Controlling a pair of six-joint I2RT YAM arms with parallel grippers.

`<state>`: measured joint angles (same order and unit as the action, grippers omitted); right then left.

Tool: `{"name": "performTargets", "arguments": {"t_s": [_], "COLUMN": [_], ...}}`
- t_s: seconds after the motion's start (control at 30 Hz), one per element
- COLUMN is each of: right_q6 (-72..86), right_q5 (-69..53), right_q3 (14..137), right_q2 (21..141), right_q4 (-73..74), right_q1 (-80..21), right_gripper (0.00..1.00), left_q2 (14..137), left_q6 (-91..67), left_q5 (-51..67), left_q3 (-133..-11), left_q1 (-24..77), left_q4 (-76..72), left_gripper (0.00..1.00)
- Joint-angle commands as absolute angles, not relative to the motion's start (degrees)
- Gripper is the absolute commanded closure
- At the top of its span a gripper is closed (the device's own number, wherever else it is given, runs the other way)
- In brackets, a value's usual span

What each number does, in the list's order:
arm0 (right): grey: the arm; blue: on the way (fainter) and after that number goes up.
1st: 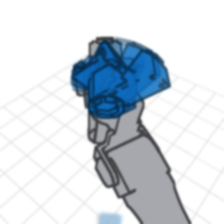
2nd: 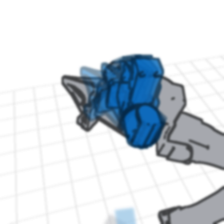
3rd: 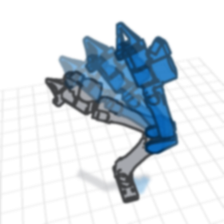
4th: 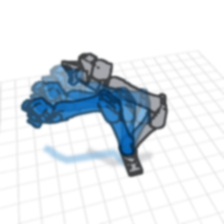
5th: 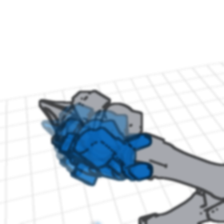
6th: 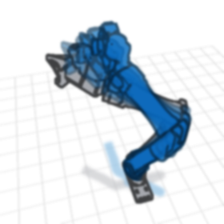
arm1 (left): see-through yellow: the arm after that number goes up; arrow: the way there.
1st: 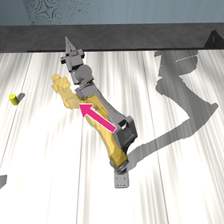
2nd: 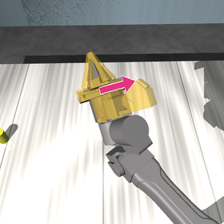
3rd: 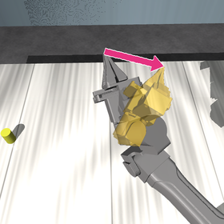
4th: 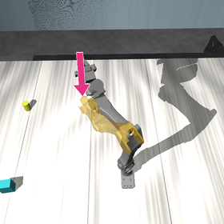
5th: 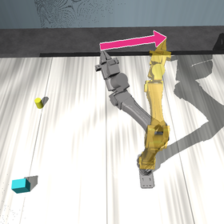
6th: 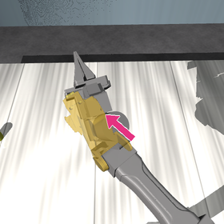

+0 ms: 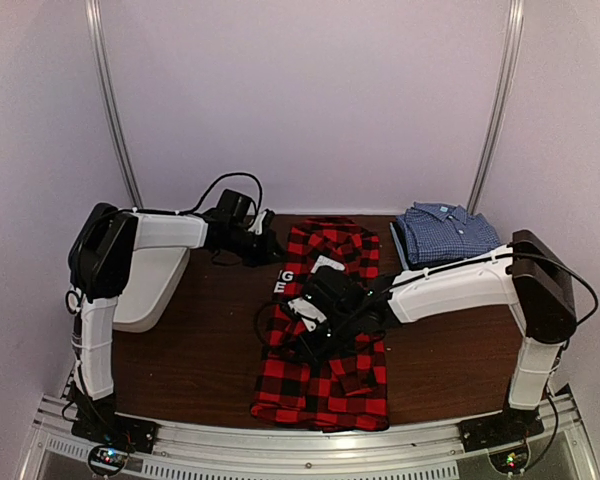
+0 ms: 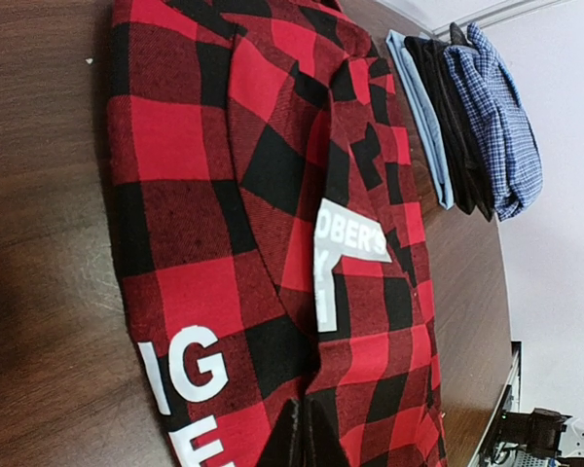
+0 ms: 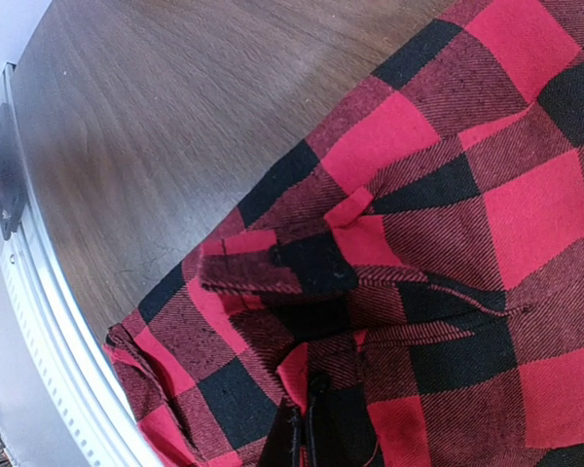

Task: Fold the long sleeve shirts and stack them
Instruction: Place the sleeve of the rectangle-folded shirt.

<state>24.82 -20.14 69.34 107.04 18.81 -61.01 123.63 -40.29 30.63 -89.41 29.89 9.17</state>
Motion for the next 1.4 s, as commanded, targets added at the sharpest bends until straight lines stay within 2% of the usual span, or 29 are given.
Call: {"name": "performTargets", "arguments": {"t_s": [0.0, 0.5, 0.57, 0.73, 0.8, 1.1, 1.37], "right_q6": [24.83, 24.38, 23.91, 22.24, 21.98, 27.52, 32.82], "right_q5": [-22.09, -23.29, -23.23, -21.45, -20.38, -16.85, -18.52], "right_q3": [68.94, 68.43, 68.26, 68.49, 69.01, 68.56, 65.04], "right_q2": [105.46, 103.84, 103.30, 99.59, 97.96, 93.24, 94.08], "right_q4": [17.45, 16.02, 16.50, 17.63, 18.22, 11.24, 0.73], "right_q1": [-61.95, -62.31, -62.31, -61.57, -60.35, -47.70, -41.19], "right_gripper": [1.00, 0.98, 0.90, 0.60, 0.54, 0.55, 0.57], "left_q2": [121.20, 120.78, 120.68, 120.18, 119.94, 119.61, 121.99], "left_q6": [-39.15, -38.93, -38.94, -38.63, -38.42, -36.44, -34.75], "left_q5": [31.46, 31.90, 32.02, 32.33, 32.47, 33.67, 33.70], "left_q3": [-89.03, -89.46, -89.47, -89.47, -89.43, -89.02, -91.14], "left_q1": [29.97, 29.97, 29.97, 29.97, 30.04, 31.03, 33.89], "left_q4": [7.69, 7.70, 7.73, 7.72, 7.67, 8.66, 12.53], "left_gripper": [0.95, 0.95, 0.95, 0.95, 0.95, 0.93, 0.87]}}
